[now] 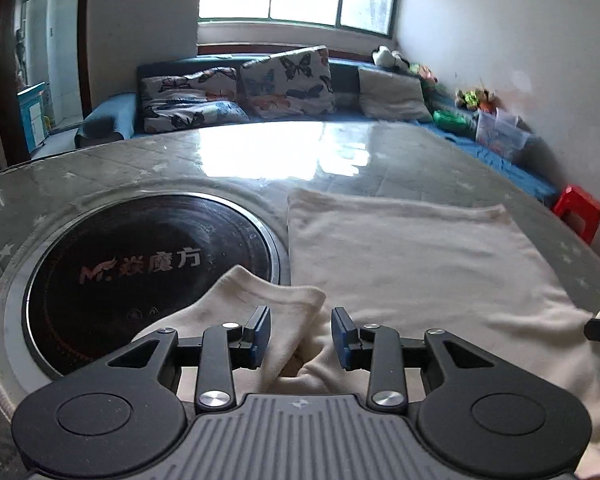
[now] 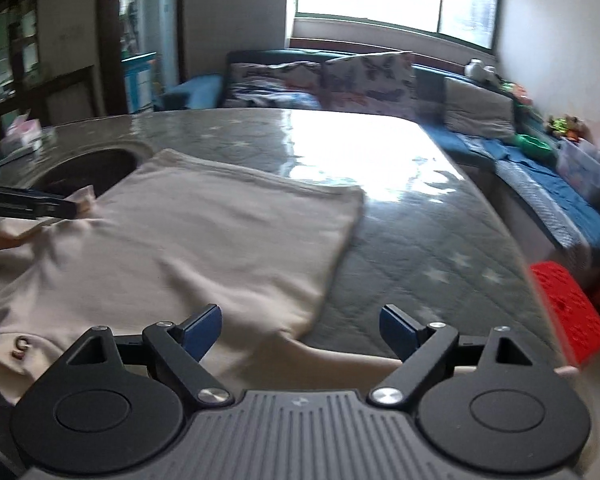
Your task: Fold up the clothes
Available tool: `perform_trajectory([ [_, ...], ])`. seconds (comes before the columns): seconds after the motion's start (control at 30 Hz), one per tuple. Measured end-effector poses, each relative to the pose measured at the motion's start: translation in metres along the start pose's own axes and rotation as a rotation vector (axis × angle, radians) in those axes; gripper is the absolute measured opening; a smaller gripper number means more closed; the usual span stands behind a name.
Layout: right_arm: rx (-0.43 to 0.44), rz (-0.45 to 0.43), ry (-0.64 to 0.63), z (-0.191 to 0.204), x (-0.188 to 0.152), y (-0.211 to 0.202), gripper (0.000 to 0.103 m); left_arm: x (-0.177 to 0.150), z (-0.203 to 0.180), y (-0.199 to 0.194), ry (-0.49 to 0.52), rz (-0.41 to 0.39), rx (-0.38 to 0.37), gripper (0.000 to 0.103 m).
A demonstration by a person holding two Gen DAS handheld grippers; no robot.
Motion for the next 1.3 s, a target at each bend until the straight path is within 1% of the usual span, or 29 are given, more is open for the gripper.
perform_trajectory([
  [0.07, 0.018, 0.005, -0.021, 0.010, 0.003, 0.004, 0.088, 0.000, -0.003, 0.007, 0.007, 0.009, 0.007, 0.035],
  [0.1, 0.024, 0.008, -0.029, 0.014, 0.004, 0.006, 0.088, 0.000, -0.001, 0.009, 0.002, 0.010, 0.011, 0.032],
  [0.13, 0.029, 0.010, -0.036, 0.018, 0.005, 0.007, 0.088, 0.000, 0.001, 0.011, -0.009, 0.010, 0.006, 0.022],
  [0.17, 0.034, 0.010, -0.042, 0.021, 0.005, 0.008, 0.088, 0.000, 0.003, 0.011, -0.021, 0.005, -0.003, 0.019],
  [0.2, 0.038, 0.011, -0.047, 0.023, 0.006, 0.008, 0.088, 0.001, 0.006, 0.009, -0.031, -0.001, -0.013, 0.012],
  [0.23, 0.042, 0.010, -0.053, 0.026, 0.006, 0.008, 0.088, 0.002, 0.008, 0.007, -0.037, -0.012, -0.015, 0.008],
  [0.3, 0.045, 0.009, -0.065, 0.029, 0.006, 0.007, 0.088, 0.002, 0.018, -0.002, -0.056, -0.042, -0.006, 0.005],
  [0.4, 0.043, 0.011, -0.075, 0.030, 0.007, 0.008, 0.088, 0.005, 0.039, -0.021, -0.108, -0.093, 0.012, 0.004],
  [0.53, 0.040, 0.018, -0.080, 0.030, 0.006, 0.009, 0.088, 0.000, 0.078, -0.051, -0.197, -0.161, 0.073, 0.003],
  [0.67, 0.033, 0.028, -0.083, 0.029, 0.004, 0.012, 0.088, -0.015, 0.119, -0.085, -0.289, -0.228, 0.134, 0.003],
  [0.73, 0.028, 0.033, -0.085, 0.030, 0.003, 0.013, 0.088, -0.025, 0.134, -0.096, -0.319, -0.245, 0.147, 0.003],
  [0.83, 0.028, 0.041, -0.090, 0.031, 0.001, 0.015, 0.088, -0.043, 0.156, -0.100, -0.338, -0.219, 0.195, 0.003],
  [0.9, 0.026, 0.044, -0.095, 0.033, 0.000, 0.015, 0.088, -0.059, 0.167, -0.093, -0.336, -0.177, 0.253, 0.003],
  [1.0, 0.029, 0.042, -0.103, 0.035, -0.001, 0.012, 0.088, -0.078, 0.180, -0.083, -0.330, -0.122, 0.322, 0.004],
  [1.07, 0.027, 0.042, -0.111, 0.036, -0.001, 0.011, 0.088, -0.088, 0.186, -0.080, -0.336, -0.103, 0.340, 0.004],
  [1.13, 0.031, 0.041, -0.122, 0.038, 0.000, 0.009, 0.088, -0.088, 0.186, -0.081, -0.335, -0.107, 0.345, 0.008],
  [1.23, 0.044, 0.040, -0.136, 0.042, -0.001, 0.007, 0.088, -0.082, 0.183, -0.082, -0.321, -0.116, 0.361, 0.009],
  [1.3, 0.065, 0.044, -0.142, 0.045, 0.000, 0.007, 0.088, -0.077, 0.180, -0.083, -0.316, -0.124, 0.392, 0.011],
])
Point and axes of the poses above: each gripper's, at about its wrist camera, not at the fingertips, and y roughly the way its jaws point, z to its left, x to its top, the point moved 6 cm from there along y, roughly the way its jaws point, and after that the axes turned 11 degrees about z, right-handed, at the moved point
